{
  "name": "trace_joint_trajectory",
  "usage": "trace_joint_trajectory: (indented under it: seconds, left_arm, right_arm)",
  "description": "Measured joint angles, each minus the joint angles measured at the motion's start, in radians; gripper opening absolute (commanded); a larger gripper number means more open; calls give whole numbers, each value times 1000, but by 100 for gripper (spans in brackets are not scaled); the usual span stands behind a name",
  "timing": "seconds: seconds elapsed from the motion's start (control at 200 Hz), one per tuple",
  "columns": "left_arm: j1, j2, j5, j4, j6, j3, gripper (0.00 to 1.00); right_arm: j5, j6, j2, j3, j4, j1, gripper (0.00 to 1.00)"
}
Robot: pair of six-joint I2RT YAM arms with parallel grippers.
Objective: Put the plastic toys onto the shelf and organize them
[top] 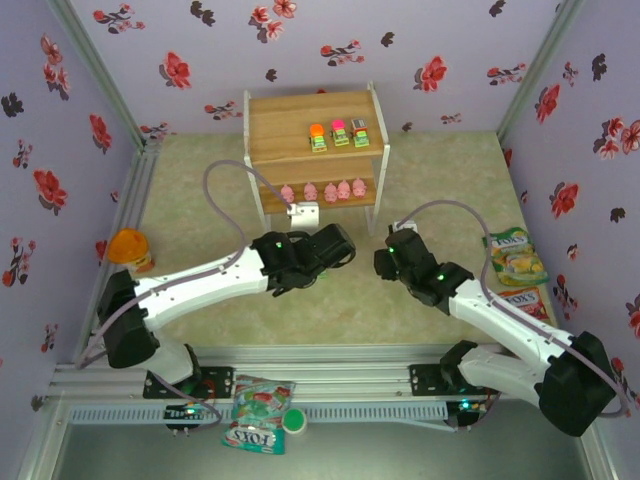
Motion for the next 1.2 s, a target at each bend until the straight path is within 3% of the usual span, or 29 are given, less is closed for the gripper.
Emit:
trace_joint_trajectory:
  seconds: [0.245, 0.47, 0.705, 1.2]
  left_arm:
    - [0, -17, -11, -72, 48, 121, 28]
    - [19, -14, -10, -148, 95, 248, 27]
    - [82, 53, -7, -222, 167, 484, 27]
    - [245, 211, 104, -302, 278, 777, 27]
  right_arm:
    - [-45, -16, 0, -67, 89, 11, 43]
    - [-39, -41, -48, -100, 131, 89, 45]
    - [-19, -49, -74, -102, 145, 99, 45]
    - [-13, -49, -66, -103, 146, 107, 45]
